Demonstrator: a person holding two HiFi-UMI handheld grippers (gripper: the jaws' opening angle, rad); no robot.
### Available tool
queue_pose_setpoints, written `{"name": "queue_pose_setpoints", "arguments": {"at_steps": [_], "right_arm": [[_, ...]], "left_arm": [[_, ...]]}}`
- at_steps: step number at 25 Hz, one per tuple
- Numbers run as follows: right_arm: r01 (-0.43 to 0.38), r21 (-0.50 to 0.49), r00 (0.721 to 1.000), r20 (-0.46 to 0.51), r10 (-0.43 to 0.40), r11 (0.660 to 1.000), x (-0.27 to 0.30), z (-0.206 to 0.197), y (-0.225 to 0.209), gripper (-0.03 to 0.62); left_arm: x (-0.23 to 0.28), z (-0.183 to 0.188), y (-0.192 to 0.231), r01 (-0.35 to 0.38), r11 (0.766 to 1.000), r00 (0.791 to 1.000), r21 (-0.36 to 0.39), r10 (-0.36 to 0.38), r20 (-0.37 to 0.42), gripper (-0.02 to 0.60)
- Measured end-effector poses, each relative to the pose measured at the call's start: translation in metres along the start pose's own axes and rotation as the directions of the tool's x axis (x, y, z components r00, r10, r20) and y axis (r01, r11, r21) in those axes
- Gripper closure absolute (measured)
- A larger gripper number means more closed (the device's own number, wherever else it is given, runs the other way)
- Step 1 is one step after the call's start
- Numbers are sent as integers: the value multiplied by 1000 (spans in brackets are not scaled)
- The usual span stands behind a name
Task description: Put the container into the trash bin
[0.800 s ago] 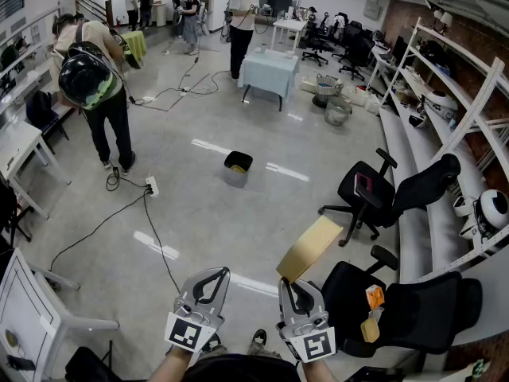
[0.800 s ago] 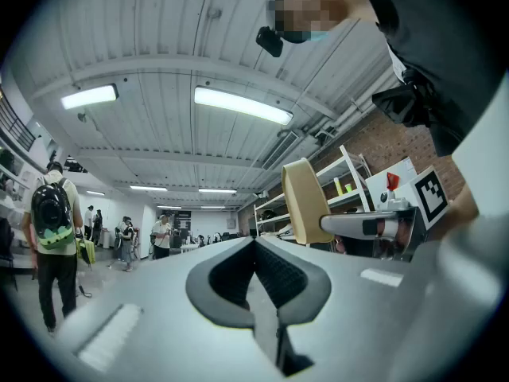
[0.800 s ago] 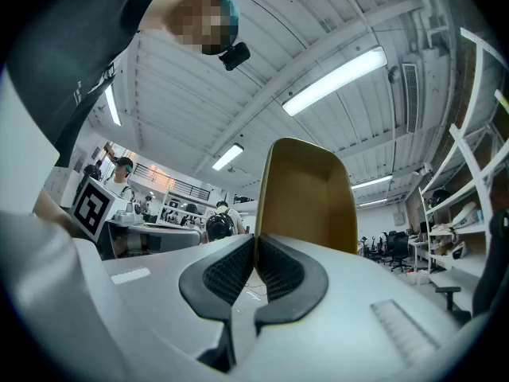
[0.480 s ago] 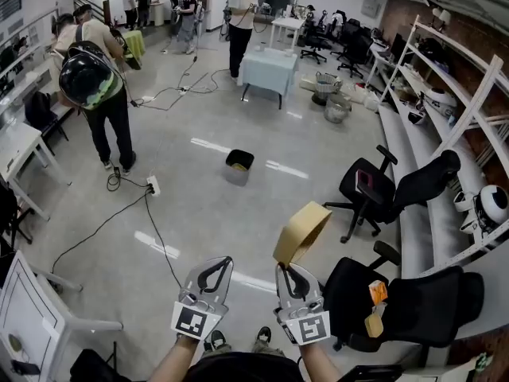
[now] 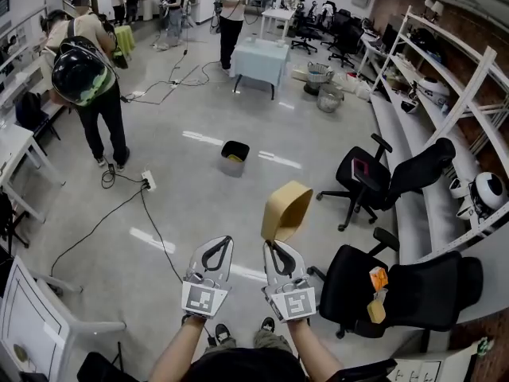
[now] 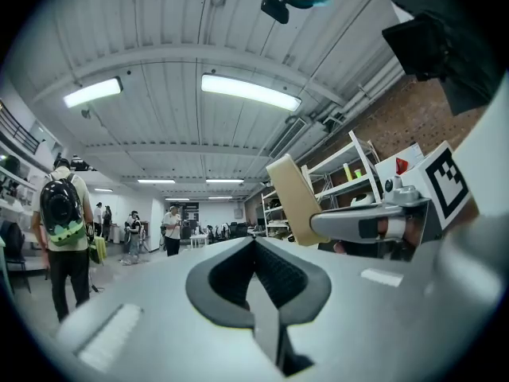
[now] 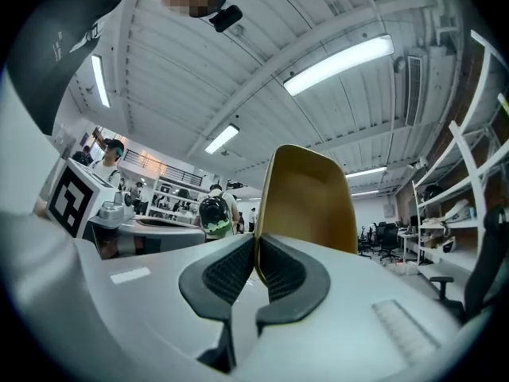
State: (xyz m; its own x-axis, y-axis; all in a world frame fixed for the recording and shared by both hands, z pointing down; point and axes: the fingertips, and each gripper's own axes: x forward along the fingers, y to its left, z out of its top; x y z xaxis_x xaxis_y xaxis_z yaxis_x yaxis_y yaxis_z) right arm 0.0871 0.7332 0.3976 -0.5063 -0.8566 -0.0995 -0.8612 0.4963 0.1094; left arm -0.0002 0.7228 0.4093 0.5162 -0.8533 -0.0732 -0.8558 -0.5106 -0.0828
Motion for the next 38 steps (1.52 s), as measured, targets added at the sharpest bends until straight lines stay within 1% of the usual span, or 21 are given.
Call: {"name": "queue_pose_setpoints", "arguments": {"at_steps": [4, 8, 11, 13, 15, 16, 19, 23, 25, 29, 32, 35, 38], "right_arm": [[8, 6, 1000, -20, -8, 1000, 11, -12, -3, 566], [-6, 18, 999, -35, 7, 1000, 17, -27, -19, 566], [-18, 20, 998, -53, 19, 1000, 21, -34, -34, 566], [-25, 26, 998, -62, 27, 999, 31, -34, -49, 566], [-37, 32, 998, -57, 39, 999, 39, -37, -63, 566], [-39, 31, 997, -60, 41, 999, 40, -39, -70, 566], [-46, 37, 998, -42, 47, 998, 47, -39, -89, 566], [-52, 52, 997, -49, 54, 997, 62, -45, -106, 566], [-46, 59, 997, -66, 50, 997, 66, -52, -107, 565], [-15, 35, 996, -89, 19, 999, 84, -56, -101, 565], [-16, 19, 995, -95, 18, 1000, 100, -52, -81, 565], [-30, 6, 994, -105, 31, 1000, 115, -50, -60, 565], [-33, -2, 993, -114, 33, 999, 131, -54, -48, 563]], "left_arm": [[11, -12, 6, -11, 1000, 1000, -1, 11, -16, 597], [30, -20, 0, -20, 1000, 999, 4, 21, -36, 597], [43, -20, -7, -31, 999, 998, 9, 31, -49, 597], [58, -17, -8, -42, 999, 998, 31, 44, -53, 597], [73, -16, -11, -40, 998, 997, 58, 43, -61, 597], [80, -17, -15, -36, 998, 997, 60, 40, -65, 597], [95, -12, -21, -33, 998, 998, 56, 36, -54, 597], [115, -12, -18, -32, 998, 999, 52, 34, -39, 597], [118, -20, -14, -19, 999, 998, 50, 21, -53, 597], [123, -34, 7, 9, 1000, 998, 28, -7, -69, 597], [118, -34, 31, 26, 1000, 998, 1, -25, -51, 597], [110, -40, 51, 30, 999, 998, -35, -32, -53, 597], [112, -50, 72, 33, 998, 998, -52, -36, -56, 597]]}}
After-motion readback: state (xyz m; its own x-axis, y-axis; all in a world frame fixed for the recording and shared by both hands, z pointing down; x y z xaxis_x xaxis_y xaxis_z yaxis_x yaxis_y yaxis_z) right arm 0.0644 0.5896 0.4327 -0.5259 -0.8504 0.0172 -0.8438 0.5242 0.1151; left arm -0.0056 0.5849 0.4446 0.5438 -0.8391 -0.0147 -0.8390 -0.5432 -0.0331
